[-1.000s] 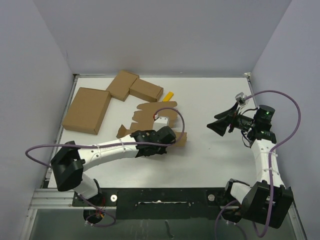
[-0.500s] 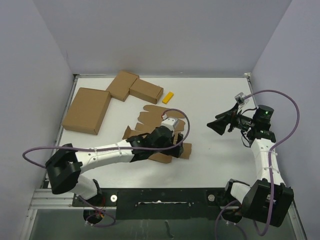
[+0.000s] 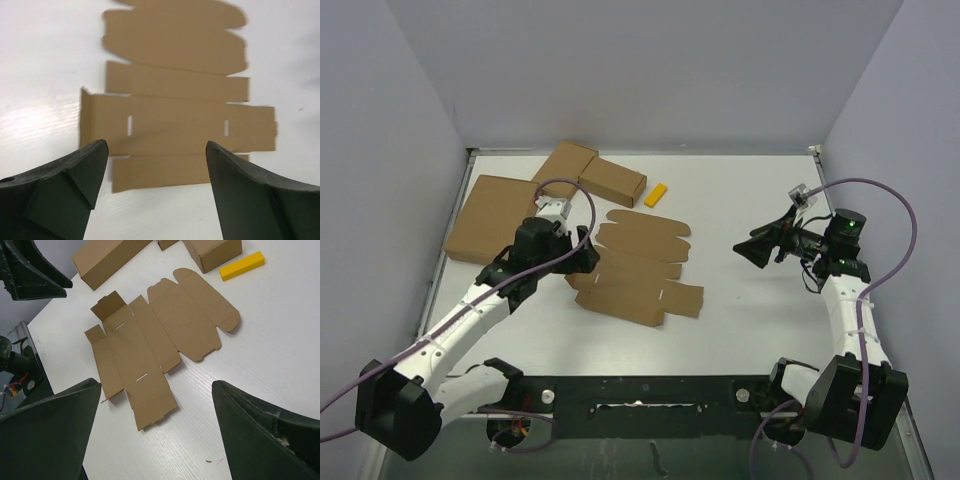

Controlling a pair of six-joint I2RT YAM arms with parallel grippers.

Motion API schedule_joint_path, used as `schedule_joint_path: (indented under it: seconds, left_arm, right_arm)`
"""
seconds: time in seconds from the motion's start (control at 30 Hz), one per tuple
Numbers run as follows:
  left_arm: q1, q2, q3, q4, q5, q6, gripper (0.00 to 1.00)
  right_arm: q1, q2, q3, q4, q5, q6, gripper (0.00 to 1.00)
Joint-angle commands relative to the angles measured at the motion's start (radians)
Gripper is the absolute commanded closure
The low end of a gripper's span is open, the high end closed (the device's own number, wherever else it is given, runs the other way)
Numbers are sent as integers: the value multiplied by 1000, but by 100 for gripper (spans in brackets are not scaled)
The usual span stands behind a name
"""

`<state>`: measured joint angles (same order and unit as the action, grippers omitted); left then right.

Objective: Fold the paper box

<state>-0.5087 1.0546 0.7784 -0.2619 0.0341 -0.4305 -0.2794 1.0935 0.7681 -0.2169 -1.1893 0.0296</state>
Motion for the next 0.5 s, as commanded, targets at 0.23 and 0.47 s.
schedule_joint_path:
  seconds: [0.23, 0.47]
  left_arm:
    - [68, 182, -4, -130, -167, 13, 25]
    - [73, 296, 39, -113, -207, 42, 35]
  right_arm:
    - [11, 17, -7, 53, -8, -4, 2]
    - [11, 19, -9, 52, -5, -8, 2]
